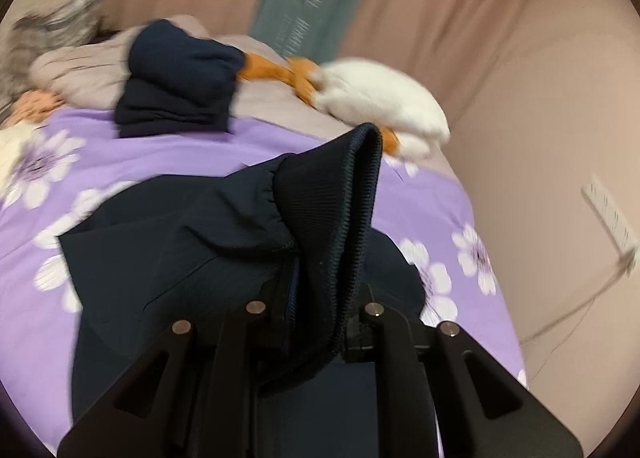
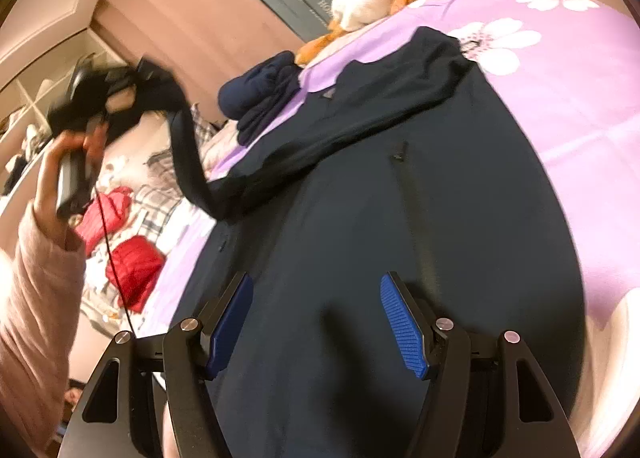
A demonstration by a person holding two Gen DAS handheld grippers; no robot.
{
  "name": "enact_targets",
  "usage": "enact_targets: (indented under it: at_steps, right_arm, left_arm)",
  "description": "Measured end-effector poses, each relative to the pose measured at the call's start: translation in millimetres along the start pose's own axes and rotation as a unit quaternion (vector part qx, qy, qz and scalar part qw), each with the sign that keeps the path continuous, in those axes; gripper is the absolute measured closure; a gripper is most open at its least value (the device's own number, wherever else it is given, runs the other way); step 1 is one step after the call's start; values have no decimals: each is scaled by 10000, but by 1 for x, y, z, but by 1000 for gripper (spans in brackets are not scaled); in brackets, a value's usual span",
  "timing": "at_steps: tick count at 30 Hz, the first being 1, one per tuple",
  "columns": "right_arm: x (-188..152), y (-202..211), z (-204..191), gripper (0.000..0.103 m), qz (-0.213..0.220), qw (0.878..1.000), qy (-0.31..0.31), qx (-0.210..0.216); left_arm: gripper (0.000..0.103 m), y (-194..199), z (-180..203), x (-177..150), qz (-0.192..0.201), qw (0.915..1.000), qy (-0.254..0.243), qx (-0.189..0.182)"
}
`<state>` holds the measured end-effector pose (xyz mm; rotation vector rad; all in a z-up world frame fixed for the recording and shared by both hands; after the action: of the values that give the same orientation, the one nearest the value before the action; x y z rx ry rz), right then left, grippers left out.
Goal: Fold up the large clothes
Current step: 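Lift the sleeve and fold it across the jacket body with the left tool, then lay the sleeve over the chest and open the left tool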
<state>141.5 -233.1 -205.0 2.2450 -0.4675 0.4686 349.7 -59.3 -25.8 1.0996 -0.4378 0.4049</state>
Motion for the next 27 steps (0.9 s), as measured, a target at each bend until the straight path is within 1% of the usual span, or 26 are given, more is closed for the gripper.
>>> enact_targets:
  at_steps: [1,2,3,4,5,7,8,9,10,12,13,14,15,16,17,19,20,21,22,23,24,25,27]
  right_arm:
    - [0,1,3,37,2,10000,-37,-22]
    - [-1,2,6,37,7,10000,-80,-40]
    - [-2,4,10,37,14,9999,-120,-51]
    - [-2,7,14,37,23,9999,-156,-56]
    - [-3,8,17,37,40,9998,-202,-68]
    - [-3,12,22,37,61,9996,-258,-77]
    - [-3,13,24,37,66,9995,-284,-73]
    - [-4,14,26,37,68,9995,-295,-58]
    - [-4,14,26,37,65,9995,-295,-39]
    - [-4,14,26,37,45,9996,-273,-40]
    - [-6,15,25,37,32,9997,-258,-43]
    - [-6,15,25,37,16,9997,-254,-45]
    - [-7,14,25,37,5,9996,-263,-46]
    - [-7,14,25,37,0,9996,-281,-43]
    - [-6,14,25,37,-3,9995,-305,-41]
    - [-3,13,24,37,-14,9994,-339,-52]
    - [0,13,24,37,-25,9993,-352,-81]
    - [3,12,24,37,-36,9993,-358,-124]
    - [6,13,25,37,-40,9992,-354,-202]
    - [8,14,25,37,-31,9989,-357,-298]
    - [12,15,26,37,-16,9986,-371,-383]
    - [14,16,27,37,-1,9983,-391,-440]
    - [16,19,29,37,30,9978,-461,-482]
  left_arm:
    - [89,-11,9,2,-97,9999,-67,-16]
    - [88,-34,25,2,-346,9992,-223,-20]
    - [88,-46,32,2,-488,9984,-290,-17]
    - [86,-63,41,-1,-671,9972,-339,-14]
    - [82,-85,49,-4,-924,9949,-393,8]
    - [64,-109,58,-8,-1179,9922,-407,22]
    - [46,-124,60,-12,-1356,9901,-368,-70]
    - [39,-130,61,-13,-1400,9896,-292,-176]
    - [39,-131,64,-15,-1402,9895,-237,-271]
    - [37,-131,59,-16,-1402,9883,-167,-574]
    - [37,-128,57,-15,-1401,9880,-168,-624]
    - [36,-123,50,-14,-1314,9894,-137,-597]
    - [33,-116,48,-17,-1234,9906,-106,-580]
    - [32,-108,39,-18,-1155,9915,-45,-597]
    - [30,-97,22,-19,-1053,9925,61,-614]
    - [30,-84,-2,-23,-958,9935,239,-562]
    - [30,-74,-23,-26,-916,9935,508,-444]
    - [30,-64,-46,-31,-862,9928,719,-411]
    - [30,-58,-60,-35,-829,9921,844,-416]
    - [30,-45,-86,-42,-742,9904,1080,-453]
    - [30,-39,-100,-46,-681,9894,1203,-455]
    - [30,-26,-126,-54,-565,9872,1427,-444]
    - [30,-10,-162,-69,-419,9829,1739,-437]
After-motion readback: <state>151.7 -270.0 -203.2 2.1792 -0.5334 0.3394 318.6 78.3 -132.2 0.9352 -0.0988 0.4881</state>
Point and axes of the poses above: each gripper's, at about its wrist camera, not at the fingertips, and y roughly against the way its jaws point, z to its right, x to its top, the point moved 3 cm from there along -y, roughly the way its jaws point, and after that the axes turned 14 degrees about -z, right-handed, at the moved point
